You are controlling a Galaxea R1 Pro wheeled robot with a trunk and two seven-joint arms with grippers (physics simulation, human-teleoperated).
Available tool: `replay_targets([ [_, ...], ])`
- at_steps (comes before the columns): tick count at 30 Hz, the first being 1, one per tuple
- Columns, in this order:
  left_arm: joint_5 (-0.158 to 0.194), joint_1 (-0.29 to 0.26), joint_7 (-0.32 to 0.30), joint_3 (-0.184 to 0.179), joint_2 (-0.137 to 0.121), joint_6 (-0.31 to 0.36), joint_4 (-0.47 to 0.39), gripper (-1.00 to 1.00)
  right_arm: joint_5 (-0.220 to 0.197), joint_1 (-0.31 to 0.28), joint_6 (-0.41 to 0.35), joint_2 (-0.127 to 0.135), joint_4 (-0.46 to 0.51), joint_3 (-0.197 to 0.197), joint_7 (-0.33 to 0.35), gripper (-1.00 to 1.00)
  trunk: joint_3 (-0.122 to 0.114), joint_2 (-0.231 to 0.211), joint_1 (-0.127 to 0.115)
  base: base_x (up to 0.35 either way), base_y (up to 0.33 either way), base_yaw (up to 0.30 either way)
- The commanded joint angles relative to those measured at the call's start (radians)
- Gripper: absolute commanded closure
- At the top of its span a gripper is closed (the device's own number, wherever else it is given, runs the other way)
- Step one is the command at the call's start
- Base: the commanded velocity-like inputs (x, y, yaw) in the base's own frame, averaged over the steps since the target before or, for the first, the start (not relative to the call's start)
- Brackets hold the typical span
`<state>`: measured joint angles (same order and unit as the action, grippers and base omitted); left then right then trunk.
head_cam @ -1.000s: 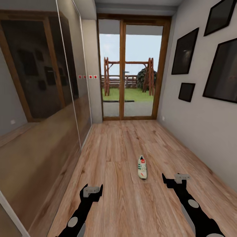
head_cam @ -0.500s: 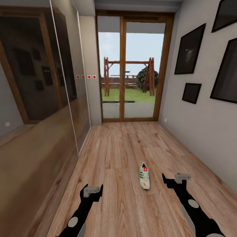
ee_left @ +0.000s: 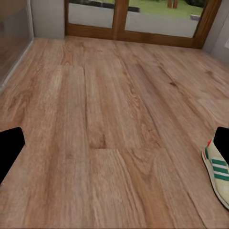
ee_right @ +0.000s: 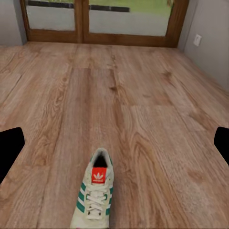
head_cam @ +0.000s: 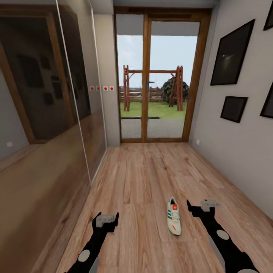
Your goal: Pick up the two gym shoes and the two sandals from the corridor floor and place them onto the hallstand (shoe rack) in the corridor, making sure they are on the rack and not on the floor. Arrange them so the two gym shoes are next to each other and the two sandals are next to each other.
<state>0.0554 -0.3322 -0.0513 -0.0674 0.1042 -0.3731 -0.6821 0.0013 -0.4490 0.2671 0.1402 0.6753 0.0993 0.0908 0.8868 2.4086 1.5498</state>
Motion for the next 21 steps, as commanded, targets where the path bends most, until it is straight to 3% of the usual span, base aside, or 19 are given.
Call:
replay_targets([
  [1,0.006,-0.001,-0.005,0.0,0.0,-0.003,0.001,-1.0,0.0,0.0,0.003,-0.001,0.0,0.005,0.009,-1.0,0.001,0.0,0.0,0.338,0.062,0.199],
  [7,0.006,-0.001,-0.005,-0.001,0.0,-0.003,0.001,-1.0,0.0,0.0,0.003,0.0,0.0,0.005,0.009,-1.0,0.001,0.0,0.0,0.338,0.088,0.138],
  [21,0.006,-0.001,-0.005,-0.002,0.0,-0.003,0.001,-1.0,-0.001,0.0,0.003,0.001,0.0,0.005,0.009,-1.0,0.001,0.0,0.0,0.338,0.032,0.017],
])
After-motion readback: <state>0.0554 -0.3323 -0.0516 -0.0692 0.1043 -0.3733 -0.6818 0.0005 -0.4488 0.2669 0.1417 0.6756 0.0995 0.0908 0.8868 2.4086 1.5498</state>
